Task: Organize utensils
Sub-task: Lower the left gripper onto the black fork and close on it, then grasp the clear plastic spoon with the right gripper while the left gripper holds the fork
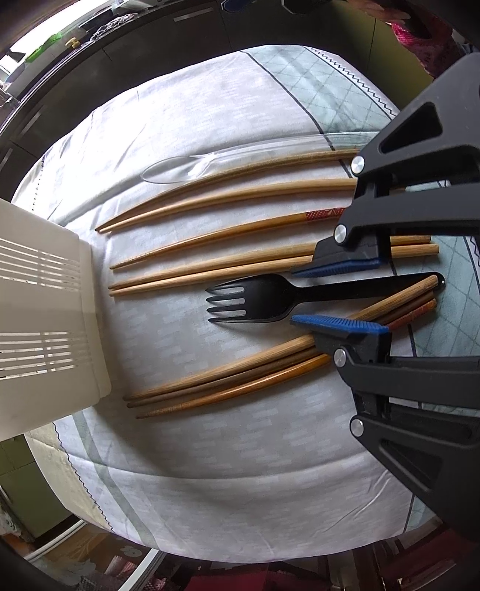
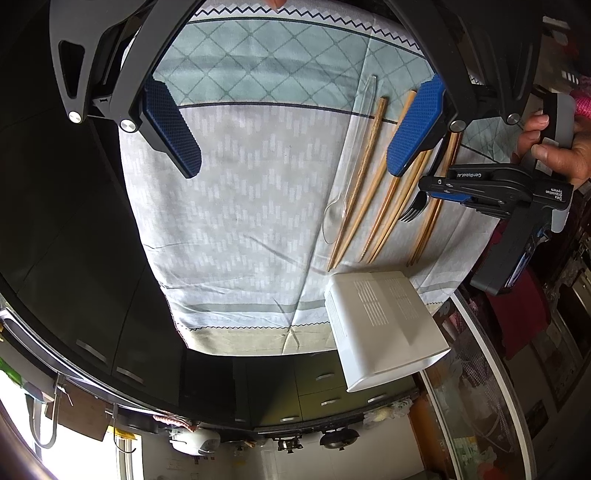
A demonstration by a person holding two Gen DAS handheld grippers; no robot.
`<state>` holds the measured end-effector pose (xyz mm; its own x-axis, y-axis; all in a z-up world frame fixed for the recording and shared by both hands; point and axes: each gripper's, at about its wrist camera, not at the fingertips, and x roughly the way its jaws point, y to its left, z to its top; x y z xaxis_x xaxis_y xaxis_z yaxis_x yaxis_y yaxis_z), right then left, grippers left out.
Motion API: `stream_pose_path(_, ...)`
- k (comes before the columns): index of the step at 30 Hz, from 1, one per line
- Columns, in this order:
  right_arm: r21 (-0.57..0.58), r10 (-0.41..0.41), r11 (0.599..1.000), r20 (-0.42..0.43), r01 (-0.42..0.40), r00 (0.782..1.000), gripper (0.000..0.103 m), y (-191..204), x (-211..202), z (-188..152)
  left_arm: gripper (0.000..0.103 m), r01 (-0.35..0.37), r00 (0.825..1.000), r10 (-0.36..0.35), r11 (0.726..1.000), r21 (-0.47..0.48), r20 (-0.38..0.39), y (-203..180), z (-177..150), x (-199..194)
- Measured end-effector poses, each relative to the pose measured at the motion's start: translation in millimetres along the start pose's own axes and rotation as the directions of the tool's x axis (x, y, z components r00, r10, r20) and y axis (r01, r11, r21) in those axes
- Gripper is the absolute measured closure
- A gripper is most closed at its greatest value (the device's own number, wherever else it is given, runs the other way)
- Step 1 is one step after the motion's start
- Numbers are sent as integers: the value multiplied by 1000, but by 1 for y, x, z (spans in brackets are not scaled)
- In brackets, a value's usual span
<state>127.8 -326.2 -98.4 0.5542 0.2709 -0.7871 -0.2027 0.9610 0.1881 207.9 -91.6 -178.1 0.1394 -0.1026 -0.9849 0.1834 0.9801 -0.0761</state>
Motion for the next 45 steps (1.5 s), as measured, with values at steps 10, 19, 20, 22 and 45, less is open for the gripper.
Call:
stream_pose_path(10,-10,57,998,-128,-58,990,4,9,32,12,92,13,999,-13,1000,1,31,6,9,6)
stream_pose_path(19,24,85,996,-327,-82,941,60,21,89,40,93,61,991,-61,998,3,116,17,6,-26)
stream_pose_path(20,17,70,998,-341,-68,938,64,23,94,41,93,66,990,-65,998,0,121,19,6,-28)
stream_pose_path(22,2,58,998,-371,-61,927,72,27,104,40,93,75,988,-74,997,-2,136,21,4,-34)
stream_pose_path(45,-110,-100,992,-456,56,884,87,84,163,46,96,75,983,-78,997,24,165,33,-2,-51)
